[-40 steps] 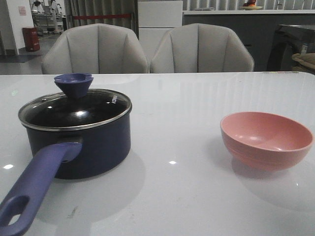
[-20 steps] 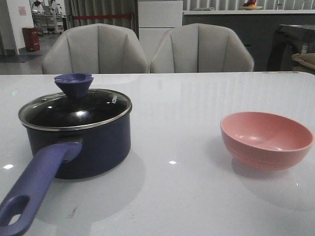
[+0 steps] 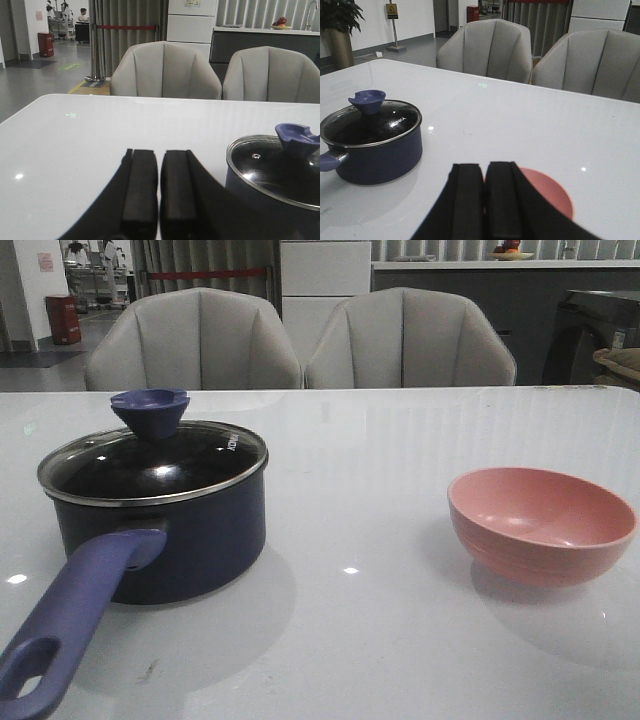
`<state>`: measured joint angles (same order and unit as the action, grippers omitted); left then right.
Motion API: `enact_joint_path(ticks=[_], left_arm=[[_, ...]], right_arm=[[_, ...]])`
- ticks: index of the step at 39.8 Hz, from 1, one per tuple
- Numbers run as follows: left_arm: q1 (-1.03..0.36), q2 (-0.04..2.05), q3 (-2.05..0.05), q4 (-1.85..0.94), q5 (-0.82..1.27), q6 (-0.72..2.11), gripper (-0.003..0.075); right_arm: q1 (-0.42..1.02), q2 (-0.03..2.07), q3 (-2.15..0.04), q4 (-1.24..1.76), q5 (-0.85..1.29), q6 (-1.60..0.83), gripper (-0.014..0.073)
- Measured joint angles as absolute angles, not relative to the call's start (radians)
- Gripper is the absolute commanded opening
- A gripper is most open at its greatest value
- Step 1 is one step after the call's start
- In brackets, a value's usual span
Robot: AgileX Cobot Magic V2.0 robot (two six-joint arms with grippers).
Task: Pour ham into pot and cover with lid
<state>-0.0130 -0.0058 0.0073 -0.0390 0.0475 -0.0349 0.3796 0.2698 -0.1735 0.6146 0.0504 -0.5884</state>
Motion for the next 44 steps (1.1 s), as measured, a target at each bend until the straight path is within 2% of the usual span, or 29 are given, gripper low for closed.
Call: enact_joint_path(ticks=[16,21,34,44], left_arm=[[-0.013,-0.006,0.007,-0.039,0.047,-0.035,0.0125],[-0.013,-0.006,0.007,-0.039,0.047,-0.035,0.0125],[-0.013,-0.006,0.007,-0.039,0.047,-0.035,0.0125],[-0.013,-0.006,0.007,-0.039,0.047,-0.035,0.0125]], right_arm=[[0.378,0.239,-0.173,0.607,0.050,-0.588,0.0132],[0.331,0.238,-0.173,0.547,0.050,-0.557,0.0132],[0.219,0.137,-0.105,0.077,0.052,-0.096,0.0132],[0.125,0.031,0.021,0.023,0.009,0.032,0.0132]])
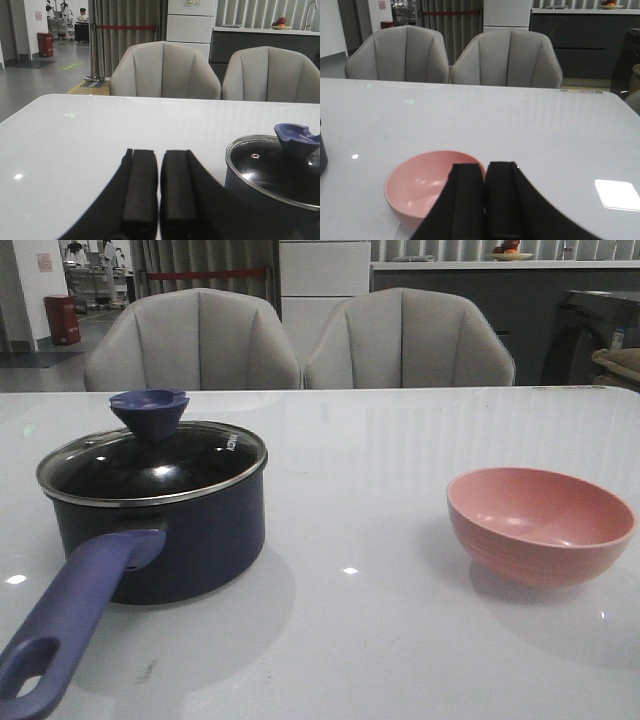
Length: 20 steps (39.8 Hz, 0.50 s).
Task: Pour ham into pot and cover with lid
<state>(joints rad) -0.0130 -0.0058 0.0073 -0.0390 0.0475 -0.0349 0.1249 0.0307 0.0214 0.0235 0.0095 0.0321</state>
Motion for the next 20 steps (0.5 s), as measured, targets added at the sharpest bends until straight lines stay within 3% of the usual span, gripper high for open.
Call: enact_joint_path(ticks=[20], left_arm=[[-0.013,-0.006,0.007,-0.039,0.047,-0.035,0.0125]], right_arm=[[0.120,-0.009,0.026,-0.066,-0.014,0.144,0.0132]])
